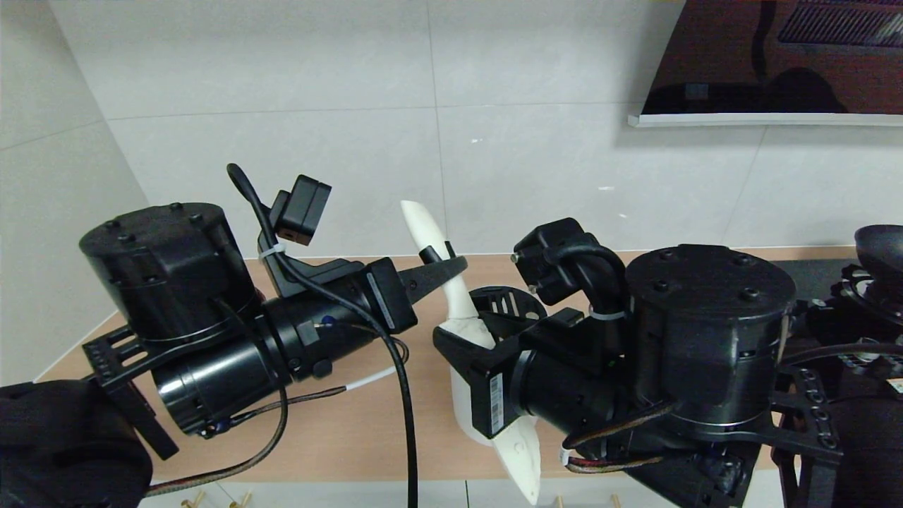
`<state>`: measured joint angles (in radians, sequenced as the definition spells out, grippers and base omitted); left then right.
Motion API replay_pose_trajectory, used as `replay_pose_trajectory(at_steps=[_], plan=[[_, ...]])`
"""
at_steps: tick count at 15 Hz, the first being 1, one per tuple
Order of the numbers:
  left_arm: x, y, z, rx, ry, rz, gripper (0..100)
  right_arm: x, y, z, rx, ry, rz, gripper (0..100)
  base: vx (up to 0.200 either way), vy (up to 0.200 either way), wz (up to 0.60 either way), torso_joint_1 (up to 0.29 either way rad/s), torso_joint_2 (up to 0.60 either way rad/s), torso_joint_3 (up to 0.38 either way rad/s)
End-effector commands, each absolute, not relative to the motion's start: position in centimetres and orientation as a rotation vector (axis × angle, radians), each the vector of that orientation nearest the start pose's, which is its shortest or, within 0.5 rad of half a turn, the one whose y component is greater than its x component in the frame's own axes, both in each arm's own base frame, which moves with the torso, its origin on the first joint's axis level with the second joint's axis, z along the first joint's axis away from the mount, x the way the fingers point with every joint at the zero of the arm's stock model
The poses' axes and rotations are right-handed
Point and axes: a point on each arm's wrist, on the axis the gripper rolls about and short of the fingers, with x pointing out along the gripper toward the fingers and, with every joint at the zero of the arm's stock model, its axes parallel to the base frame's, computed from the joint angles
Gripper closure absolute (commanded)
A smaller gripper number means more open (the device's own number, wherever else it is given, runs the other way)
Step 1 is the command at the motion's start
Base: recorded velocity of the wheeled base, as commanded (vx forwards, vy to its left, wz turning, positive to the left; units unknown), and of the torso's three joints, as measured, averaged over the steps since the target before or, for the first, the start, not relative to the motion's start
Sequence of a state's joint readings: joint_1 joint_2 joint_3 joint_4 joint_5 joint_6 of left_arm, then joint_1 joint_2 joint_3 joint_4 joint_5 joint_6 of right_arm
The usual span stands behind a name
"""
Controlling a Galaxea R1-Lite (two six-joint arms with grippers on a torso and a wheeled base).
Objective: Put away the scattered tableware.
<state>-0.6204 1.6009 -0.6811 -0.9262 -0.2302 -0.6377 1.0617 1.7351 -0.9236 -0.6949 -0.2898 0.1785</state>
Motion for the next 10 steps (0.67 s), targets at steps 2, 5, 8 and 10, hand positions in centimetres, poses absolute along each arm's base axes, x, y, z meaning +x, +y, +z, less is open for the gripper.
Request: replay_pose_trajectory(at_steps=[2, 5, 8, 10], plan=[[22.1, -16.5, 20.8, -0.601, 0.261, -0.825, 100, 16.4, 28.0, 20.9, 0.096, 0.162, 0.756, 100, 0.000, 0.000, 0.00, 0.000, 0.00, 0.000], [22.1, -16.4, 21.1, -0.603, 0.251, -0.825, 100, 16.4, 28.0, 20.9, 0.097, 0.162, 0.758, 0, 0.000, 0.000, 0.00, 0.000, 0.00, 0.000], [21.7, -16.1, 21.9, -0.609, 0.221, -0.834, 100, 16.5, 27.8, 21.1, 0.106, 0.161, 0.750, 0, 0.000, 0.000, 0.00, 0.000, 0.00, 0.000], [21.4, -15.9, 22.7, -0.614, 0.192, -0.828, 100, 17.2, 26.6, 21.4, 0.109, 0.153, 0.722, 0, 0.000, 0.000, 0.00, 0.000, 0.00, 0.000]])
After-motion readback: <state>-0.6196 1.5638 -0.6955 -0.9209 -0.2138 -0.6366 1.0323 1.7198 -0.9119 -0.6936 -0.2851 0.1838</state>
